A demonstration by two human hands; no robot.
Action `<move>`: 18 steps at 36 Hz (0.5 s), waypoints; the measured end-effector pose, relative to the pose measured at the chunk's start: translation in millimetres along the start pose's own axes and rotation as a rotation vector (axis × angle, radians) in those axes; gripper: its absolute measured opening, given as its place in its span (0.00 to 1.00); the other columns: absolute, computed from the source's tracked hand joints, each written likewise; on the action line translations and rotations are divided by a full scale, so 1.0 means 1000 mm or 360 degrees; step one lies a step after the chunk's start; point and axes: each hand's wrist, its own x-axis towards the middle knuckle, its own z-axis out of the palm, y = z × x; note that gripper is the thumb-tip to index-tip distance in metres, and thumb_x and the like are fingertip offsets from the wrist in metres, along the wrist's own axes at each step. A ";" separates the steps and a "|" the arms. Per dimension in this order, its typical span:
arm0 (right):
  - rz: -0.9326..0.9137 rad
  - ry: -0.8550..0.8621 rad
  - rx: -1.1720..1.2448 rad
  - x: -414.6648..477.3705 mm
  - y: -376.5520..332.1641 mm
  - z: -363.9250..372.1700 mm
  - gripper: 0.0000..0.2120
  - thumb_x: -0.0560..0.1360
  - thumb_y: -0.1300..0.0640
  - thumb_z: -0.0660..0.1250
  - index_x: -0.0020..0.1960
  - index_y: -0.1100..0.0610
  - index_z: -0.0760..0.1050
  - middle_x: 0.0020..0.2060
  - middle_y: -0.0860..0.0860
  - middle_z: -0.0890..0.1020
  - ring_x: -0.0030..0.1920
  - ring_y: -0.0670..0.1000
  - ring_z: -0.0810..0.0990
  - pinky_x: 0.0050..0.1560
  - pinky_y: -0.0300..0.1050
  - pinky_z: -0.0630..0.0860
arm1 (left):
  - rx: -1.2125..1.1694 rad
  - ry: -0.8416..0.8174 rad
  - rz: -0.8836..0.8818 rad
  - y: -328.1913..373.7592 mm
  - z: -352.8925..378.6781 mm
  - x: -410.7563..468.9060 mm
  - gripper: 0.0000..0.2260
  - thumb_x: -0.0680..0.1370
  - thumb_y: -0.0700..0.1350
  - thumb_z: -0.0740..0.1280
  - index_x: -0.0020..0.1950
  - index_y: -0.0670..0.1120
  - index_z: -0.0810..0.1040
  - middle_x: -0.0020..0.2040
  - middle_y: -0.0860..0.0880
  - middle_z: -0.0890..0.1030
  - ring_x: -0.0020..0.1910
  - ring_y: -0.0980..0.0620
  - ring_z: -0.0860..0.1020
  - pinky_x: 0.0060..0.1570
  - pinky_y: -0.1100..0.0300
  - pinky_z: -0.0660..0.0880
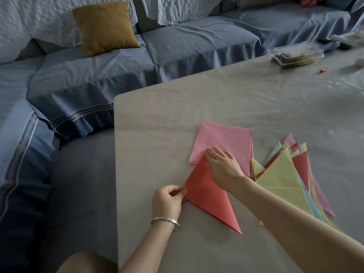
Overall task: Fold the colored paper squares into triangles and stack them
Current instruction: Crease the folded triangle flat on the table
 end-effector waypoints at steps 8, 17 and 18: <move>-0.0124 -0.0162 -0.0025 0.009 0.015 -0.013 0.23 0.82 0.52 0.47 0.76 0.53 0.50 0.76 0.45 0.51 0.75 0.47 0.46 0.71 0.43 0.48 | -0.0079 0.0003 -0.0046 0.000 0.000 0.001 0.08 0.69 0.36 0.72 0.35 0.48 0.81 0.25 0.54 0.79 0.23 0.62 0.77 0.28 0.65 0.74; -0.0322 -0.0474 -0.0107 -0.030 0.036 -0.013 0.38 0.77 0.39 0.55 0.76 0.52 0.39 0.75 0.47 0.40 0.70 0.45 0.30 0.72 0.48 0.37 | -0.0097 0.0001 -0.0013 -0.005 0.000 0.004 0.05 0.70 0.36 0.73 0.38 0.46 0.82 0.31 0.51 0.81 0.28 0.58 0.79 0.25 0.67 0.73; -0.0331 -0.0499 -0.0097 -0.035 0.037 -0.013 0.39 0.75 0.38 0.56 0.76 0.52 0.39 0.75 0.47 0.40 0.68 0.44 0.29 0.72 0.49 0.37 | -0.0102 0.0001 -0.0011 -0.006 0.000 0.004 0.04 0.70 0.36 0.72 0.39 0.45 0.82 0.31 0.51 0.81 0.28 0.58 0.79 0.25 0.68 0.73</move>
